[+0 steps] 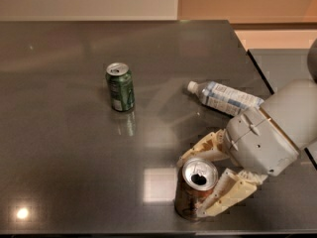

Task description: Move orange can near green can

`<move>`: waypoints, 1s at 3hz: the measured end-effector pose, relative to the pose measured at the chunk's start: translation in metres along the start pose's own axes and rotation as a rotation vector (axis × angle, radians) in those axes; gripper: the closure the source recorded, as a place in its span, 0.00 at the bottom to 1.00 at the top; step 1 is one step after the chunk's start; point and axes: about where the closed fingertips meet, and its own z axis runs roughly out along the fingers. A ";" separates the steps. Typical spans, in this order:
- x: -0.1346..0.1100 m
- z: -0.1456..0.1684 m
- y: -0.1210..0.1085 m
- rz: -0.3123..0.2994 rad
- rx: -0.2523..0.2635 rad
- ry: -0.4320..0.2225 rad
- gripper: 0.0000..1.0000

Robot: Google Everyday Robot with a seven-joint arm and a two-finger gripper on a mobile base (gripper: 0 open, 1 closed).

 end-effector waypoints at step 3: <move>-0.015 -0.014 -0.054 0.110 0.103 0.004 1.00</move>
Offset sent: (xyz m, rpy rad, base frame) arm 0.0471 0.0089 0.0209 -0.0073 0.0245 -0.1649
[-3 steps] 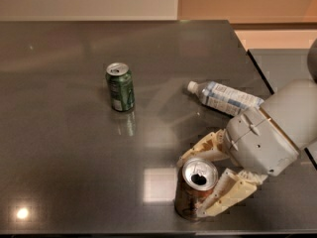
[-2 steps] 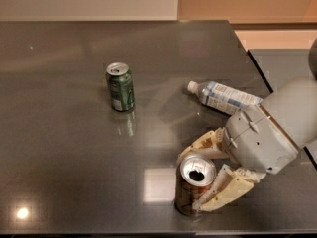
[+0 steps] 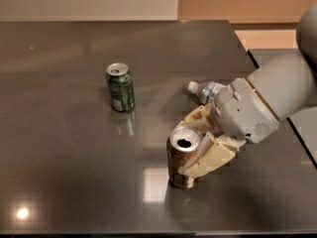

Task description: Move orange can near green can

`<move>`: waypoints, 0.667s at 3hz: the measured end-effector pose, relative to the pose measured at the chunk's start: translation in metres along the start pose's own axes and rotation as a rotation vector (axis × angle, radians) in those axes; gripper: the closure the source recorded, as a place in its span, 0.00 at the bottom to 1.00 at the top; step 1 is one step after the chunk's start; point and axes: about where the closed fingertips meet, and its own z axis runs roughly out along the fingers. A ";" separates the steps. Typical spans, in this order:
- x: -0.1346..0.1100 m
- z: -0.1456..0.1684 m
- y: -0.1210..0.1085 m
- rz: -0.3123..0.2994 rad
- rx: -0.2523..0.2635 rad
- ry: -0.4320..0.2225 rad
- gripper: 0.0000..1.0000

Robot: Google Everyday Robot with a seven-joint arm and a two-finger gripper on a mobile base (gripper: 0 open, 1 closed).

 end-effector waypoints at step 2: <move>-0.027 0.000 -0.072 0.044 0.084 -0.032 1.00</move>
Offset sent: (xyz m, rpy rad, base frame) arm 0.1114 0.0430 0.0265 0.0651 -0.0341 -0.1421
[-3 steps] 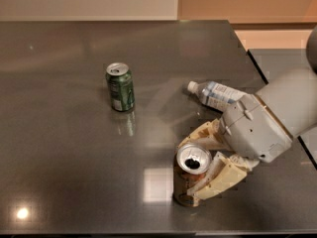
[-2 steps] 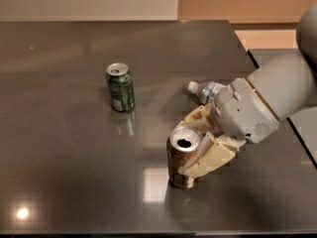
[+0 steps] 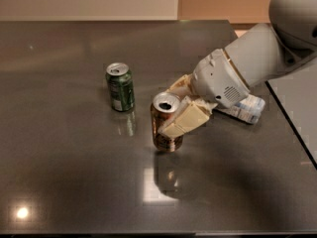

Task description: Move orange can near green can

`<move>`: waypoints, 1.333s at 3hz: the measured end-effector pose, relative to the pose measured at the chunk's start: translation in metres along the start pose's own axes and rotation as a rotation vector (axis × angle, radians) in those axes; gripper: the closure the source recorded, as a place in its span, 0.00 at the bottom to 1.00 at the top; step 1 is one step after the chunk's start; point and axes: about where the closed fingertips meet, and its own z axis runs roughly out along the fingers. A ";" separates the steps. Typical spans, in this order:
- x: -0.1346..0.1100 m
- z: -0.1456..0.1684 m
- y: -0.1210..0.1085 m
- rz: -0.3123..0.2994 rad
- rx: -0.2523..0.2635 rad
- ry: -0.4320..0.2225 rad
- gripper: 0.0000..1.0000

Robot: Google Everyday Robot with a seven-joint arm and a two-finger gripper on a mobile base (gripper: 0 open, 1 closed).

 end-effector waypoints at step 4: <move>-0.025 0.040 -0.087 0.024 0.037 -0.057 0.82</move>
Offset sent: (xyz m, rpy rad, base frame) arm 0.0807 0.0528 0.0020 0.0738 0.0019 -0.0391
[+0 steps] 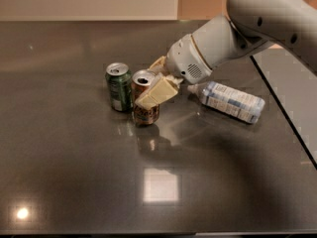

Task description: Move orange can near green can

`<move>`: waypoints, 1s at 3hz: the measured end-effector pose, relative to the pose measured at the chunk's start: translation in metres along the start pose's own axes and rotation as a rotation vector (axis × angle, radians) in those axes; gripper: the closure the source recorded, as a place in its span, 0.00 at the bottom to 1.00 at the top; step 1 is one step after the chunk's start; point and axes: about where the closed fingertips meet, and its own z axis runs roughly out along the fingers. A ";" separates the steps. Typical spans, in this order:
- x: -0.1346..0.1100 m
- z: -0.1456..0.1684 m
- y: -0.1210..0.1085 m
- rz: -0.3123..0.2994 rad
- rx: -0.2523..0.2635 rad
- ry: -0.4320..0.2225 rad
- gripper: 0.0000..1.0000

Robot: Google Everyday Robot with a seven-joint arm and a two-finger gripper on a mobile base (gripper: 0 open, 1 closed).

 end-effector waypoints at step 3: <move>0.017 0.015 -0.027 0.003 0.033 0.035 0.13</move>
Offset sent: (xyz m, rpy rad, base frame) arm 0.0369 -0.0027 -0.0258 -0.0316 -0.0059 -0.0398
